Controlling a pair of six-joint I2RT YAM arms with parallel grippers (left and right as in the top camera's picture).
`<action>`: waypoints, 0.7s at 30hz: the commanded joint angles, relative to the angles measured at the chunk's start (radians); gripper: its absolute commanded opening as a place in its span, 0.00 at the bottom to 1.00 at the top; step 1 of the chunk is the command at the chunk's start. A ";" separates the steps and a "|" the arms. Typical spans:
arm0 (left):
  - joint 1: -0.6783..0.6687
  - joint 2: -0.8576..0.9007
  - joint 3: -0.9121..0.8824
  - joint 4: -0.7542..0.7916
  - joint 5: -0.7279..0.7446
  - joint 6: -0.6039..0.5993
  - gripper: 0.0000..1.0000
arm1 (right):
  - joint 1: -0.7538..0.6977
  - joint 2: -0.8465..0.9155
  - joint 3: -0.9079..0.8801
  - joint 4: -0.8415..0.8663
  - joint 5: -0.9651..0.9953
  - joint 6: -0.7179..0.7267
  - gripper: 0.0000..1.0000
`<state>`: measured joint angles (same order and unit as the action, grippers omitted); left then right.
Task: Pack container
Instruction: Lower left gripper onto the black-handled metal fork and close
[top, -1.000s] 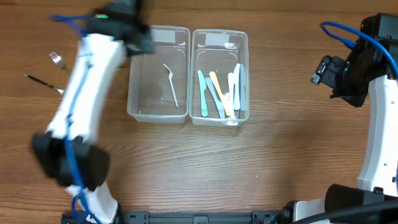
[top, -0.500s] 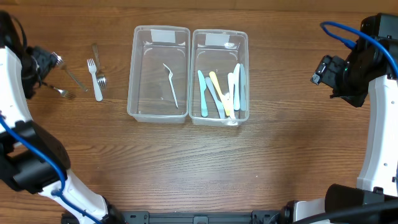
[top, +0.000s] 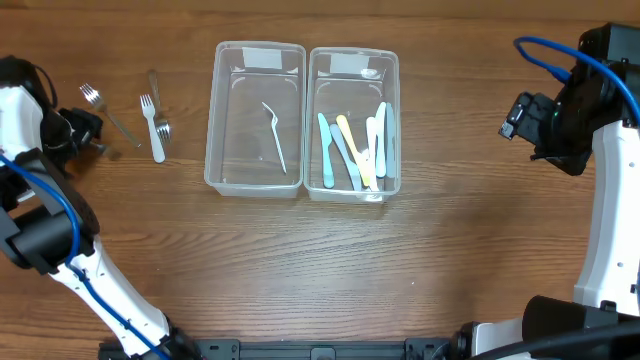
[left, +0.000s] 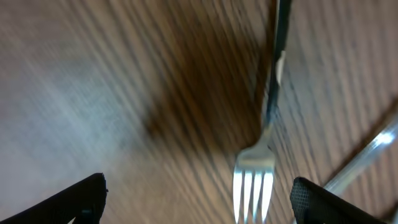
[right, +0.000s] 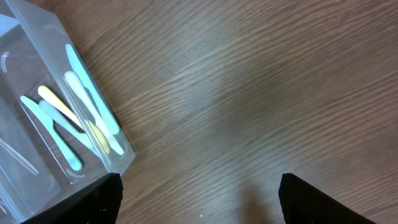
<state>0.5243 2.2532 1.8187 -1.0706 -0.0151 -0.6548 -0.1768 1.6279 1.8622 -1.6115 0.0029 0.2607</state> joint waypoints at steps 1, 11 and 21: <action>-0.001 0.033 -0.008 0.028 0.005 -0.012 0.97 | 0.000 -0.010 0.002 0.001 -0.005 -0.007 0.83; -0.002 0.036 -0.008 0.150 0.005 -0.026 1.00 | 0.000 -0.010 0.002 -0.004 -0.005 -0.007 0.83; -0.023 0.036 -0.008 0.154 -0.091 -0.033 1.00 | 0.000 -0.010 0.002 -0.015 -0.005 -0.007 0.83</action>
<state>0.5201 2.2826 1.8179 -0.9188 -0.0505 -0.6651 -0.1768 1.6279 1.8622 -1.6245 0.0032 0.2604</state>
